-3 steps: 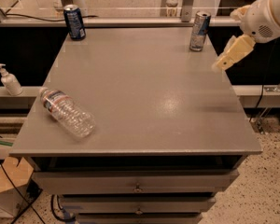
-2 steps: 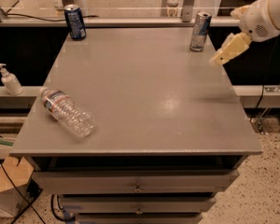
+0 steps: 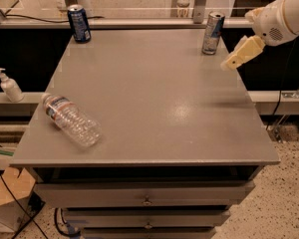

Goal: Move redbull can near pepsi can

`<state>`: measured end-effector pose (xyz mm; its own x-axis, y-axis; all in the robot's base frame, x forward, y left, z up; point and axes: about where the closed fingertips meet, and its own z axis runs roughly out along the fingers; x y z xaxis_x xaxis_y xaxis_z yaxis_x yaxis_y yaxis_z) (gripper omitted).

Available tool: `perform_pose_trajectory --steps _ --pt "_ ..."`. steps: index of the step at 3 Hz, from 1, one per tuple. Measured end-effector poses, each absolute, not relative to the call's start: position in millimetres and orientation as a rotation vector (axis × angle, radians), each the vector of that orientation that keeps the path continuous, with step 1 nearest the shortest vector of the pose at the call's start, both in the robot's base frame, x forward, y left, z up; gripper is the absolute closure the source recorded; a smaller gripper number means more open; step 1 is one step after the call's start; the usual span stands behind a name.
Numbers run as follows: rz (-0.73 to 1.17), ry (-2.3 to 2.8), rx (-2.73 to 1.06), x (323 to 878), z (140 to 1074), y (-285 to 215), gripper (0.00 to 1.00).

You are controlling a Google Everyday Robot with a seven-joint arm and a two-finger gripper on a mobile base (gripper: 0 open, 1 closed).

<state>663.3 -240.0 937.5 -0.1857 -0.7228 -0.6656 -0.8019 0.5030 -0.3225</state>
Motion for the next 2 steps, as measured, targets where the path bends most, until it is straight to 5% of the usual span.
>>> perform_pose_trajectory --steps 2 --pt "0.249 1.867 -0.991 708 921 -235 0.00"
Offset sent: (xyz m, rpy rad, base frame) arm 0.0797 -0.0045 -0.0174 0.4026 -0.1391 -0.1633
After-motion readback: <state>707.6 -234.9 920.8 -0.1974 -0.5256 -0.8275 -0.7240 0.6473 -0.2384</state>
